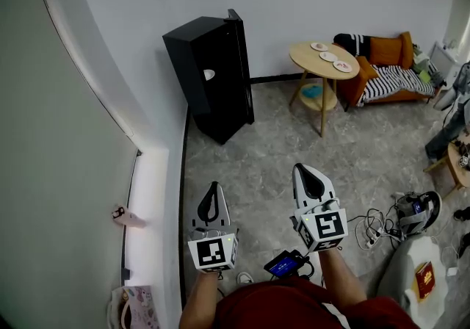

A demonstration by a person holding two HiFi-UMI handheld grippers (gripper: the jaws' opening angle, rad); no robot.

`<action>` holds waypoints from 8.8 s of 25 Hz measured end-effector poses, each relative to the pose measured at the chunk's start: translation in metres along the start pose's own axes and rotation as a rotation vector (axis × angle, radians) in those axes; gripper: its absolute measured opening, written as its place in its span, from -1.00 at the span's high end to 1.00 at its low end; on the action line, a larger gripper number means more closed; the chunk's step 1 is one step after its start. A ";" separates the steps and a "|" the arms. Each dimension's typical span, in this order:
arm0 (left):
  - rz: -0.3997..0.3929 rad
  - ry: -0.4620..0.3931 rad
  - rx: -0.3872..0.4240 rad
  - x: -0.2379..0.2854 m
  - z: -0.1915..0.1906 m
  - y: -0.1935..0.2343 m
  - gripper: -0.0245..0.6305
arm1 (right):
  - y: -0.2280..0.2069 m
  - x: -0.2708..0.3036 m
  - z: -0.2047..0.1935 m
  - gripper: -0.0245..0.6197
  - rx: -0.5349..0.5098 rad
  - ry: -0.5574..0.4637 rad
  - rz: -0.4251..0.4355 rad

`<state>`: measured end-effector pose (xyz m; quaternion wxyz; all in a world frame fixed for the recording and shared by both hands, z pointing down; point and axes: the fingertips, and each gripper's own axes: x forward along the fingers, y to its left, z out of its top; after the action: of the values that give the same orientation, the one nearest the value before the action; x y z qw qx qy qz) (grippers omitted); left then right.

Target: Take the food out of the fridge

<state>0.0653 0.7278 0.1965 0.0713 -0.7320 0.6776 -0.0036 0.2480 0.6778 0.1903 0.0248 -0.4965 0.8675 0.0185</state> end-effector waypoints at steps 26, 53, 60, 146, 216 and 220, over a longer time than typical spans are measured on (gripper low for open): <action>0.043 -0.005 -0.015 0.036 0.007 -0.095 0.88 | -0.093 -0.024 -0.005 0.85 0.025 -0.003 0.032; 0.014 0.003 -0.030 0.146 -0.022 -0.012 0.88 | -0.082 0.110 -0.017 0.85 -0.030 0.012 -0.013; 0.002 0.018 -0.048 0.172 -0.031 0.041 0.88 | -0.054 0.161 -0.018 0.85 -0.059 0.020 -0.014; 0.036 0.025 -0.007 0.528 -0.068 0.062 0.88 | -0.239 0.475 -0.052 0.85 -0.019 0.022 0.006; -0.015 -0.036 -0.038 0.851 -0.105 0.184 0.88 | -0.303 0.806 -0.074 0.85 -0.078 0.026 -0.036; -0.003 -0.021 0.003 0.874 -0.107 0.172 0.88 | -0.327 0.822 -0.075 0.85 -0.073 0.022 -0.016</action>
<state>-0.0450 -0.1622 0.2038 0.0796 -0.7329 0.6757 0.0028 0.1130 -0.1994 0.2123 -0.0025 -0.5044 0.8623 0.0445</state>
